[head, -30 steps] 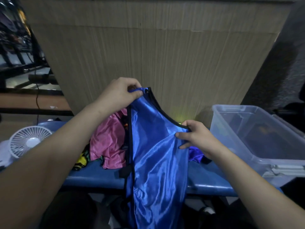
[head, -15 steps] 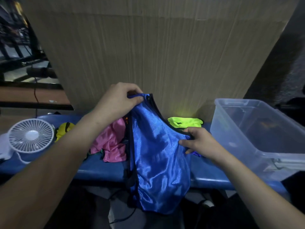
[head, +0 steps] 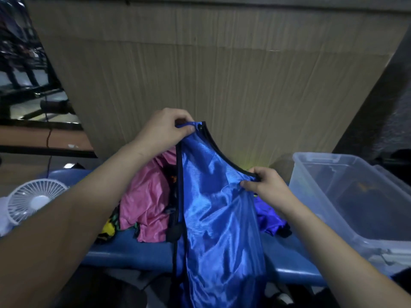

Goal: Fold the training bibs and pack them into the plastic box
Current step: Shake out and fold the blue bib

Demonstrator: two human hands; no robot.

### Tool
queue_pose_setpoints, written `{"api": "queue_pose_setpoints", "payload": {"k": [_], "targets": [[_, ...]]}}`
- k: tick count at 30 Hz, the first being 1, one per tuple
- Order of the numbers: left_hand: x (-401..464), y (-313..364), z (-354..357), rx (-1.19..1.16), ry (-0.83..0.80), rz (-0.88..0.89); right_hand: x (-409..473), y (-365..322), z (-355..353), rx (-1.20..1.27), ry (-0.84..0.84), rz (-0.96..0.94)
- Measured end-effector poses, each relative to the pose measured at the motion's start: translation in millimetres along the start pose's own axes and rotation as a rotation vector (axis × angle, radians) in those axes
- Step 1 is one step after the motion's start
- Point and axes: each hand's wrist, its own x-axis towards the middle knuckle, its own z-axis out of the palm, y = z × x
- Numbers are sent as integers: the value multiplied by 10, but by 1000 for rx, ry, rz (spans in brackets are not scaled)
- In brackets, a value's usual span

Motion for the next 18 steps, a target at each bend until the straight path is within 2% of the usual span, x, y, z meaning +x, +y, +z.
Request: {"api": "queue_pose_setpoints", "payload": {"k": [10, 18], "targets": [[877, -123, -74, 140, 110, 94, 846, -140, -9, 144, 156, -88], [1056, -301, 17, 156, 150, 130, 1086, -64, 87, 184, 228, -156]]}}
